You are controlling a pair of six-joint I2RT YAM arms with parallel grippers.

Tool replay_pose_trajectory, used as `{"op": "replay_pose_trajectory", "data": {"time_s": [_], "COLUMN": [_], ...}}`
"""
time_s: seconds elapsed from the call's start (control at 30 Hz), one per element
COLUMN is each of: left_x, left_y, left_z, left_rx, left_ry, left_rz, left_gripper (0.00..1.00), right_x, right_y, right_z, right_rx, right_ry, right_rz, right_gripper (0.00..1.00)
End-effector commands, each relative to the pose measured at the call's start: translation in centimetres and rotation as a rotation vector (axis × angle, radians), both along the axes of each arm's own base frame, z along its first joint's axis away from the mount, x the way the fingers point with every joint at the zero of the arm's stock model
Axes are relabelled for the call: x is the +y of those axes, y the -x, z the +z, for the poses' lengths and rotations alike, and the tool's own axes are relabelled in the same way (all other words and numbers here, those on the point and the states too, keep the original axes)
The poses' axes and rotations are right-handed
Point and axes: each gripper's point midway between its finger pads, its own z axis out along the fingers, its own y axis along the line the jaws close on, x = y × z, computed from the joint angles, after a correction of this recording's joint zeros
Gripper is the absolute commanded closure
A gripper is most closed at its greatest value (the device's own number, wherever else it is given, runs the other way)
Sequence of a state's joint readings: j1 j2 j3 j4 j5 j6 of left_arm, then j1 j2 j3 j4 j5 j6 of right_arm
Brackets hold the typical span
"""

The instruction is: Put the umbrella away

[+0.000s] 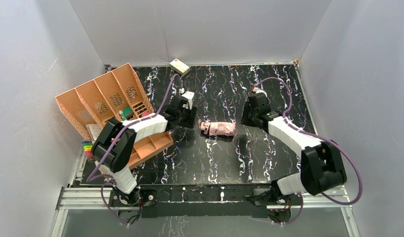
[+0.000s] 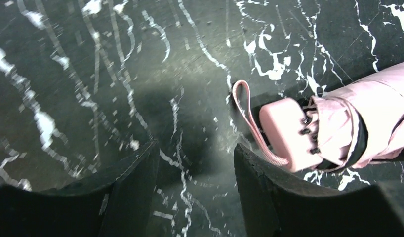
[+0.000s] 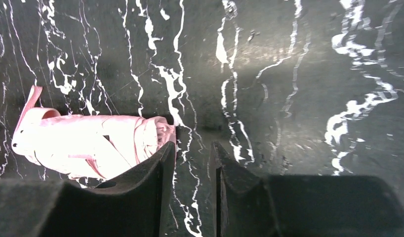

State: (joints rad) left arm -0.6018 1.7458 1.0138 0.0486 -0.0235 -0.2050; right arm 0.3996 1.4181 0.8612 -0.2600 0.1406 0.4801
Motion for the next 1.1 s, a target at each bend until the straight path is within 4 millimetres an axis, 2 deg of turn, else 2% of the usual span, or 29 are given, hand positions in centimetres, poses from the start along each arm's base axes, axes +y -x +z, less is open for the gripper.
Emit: {"op": "replay_pose_trajectory", "data": {"time_s": [0.0, 0.13, 0.2, 0.27, 0.43, 0.6, 0.67, 0.8, 0.9, 1.07], "left_x": [2.2, 3.0, 3.5, 4.3, 6.3, 8.0, 8.7, 10.0, 10.9, 12.2], "left_y": [0.7, 2.1, 2.5, 2.8, 2.8, 2.1, 2.0, 2.2, 2.6, 3.7], "left_z": [3.2, 5.3, 6.7, 7.9, 10.5, 14.0, 15.8, 18.0, 18.7, 18.6], "left_rx": [-0.048, -0.085, -0.116, -0.147, -0.206, -0.282, -0.328, -0.383, -0.401, -0.411], "left_ry": [0.034, 0.088, 0.121, 0.139, 0.125, 0.101, 0.101, 0.072, 0.056, 0.048], "left_rz": [0.096, 0.125, 0.151, 0.192, 0.286, 0.371, 0.390, 0.410, 0.432, 0.455], "left_gripper": [0.43, 0.37, 0.29, 0.22, 0.10, 0.06, 0.02, 0.02, 0.02, 0.02], "right_x": [-2.4, -2.0, -1.7, -1.7, -3.0, -4.6, -5.2, -6.4, -7.2, -7.7], "right_y": [-0.5, 0.1, 0.4, 0.7, 1.3, 1.8, 2.0, 2.4, 2.7, 3.4], "right_z": [2.9, 5.7, 7.6, 9.5, 14.6, 18.4, 19.5, 21.3, 22.4, 23.2], "right_rx": [-0.129, -0.238, -0.306, -0.374, -0.525, -0.625, -0.649, -0.698, -0.733, -0.786], "right_ry": [0.065, 0.034, 0.013, 0.001, 0.015, 0.070, 0.098, 0.143, 0.169, 0.165], "right_rz": [-0.022, 0.047, 0.086, 0.111, 0.086, 0.061, 0.052, 0.027, 0.003, -0.010], "right_gripper": [0.58, 0.55, 0.52, 0.40, 0.30, 0.13, 0.03, 0.02, 0.02, 0.01]}}
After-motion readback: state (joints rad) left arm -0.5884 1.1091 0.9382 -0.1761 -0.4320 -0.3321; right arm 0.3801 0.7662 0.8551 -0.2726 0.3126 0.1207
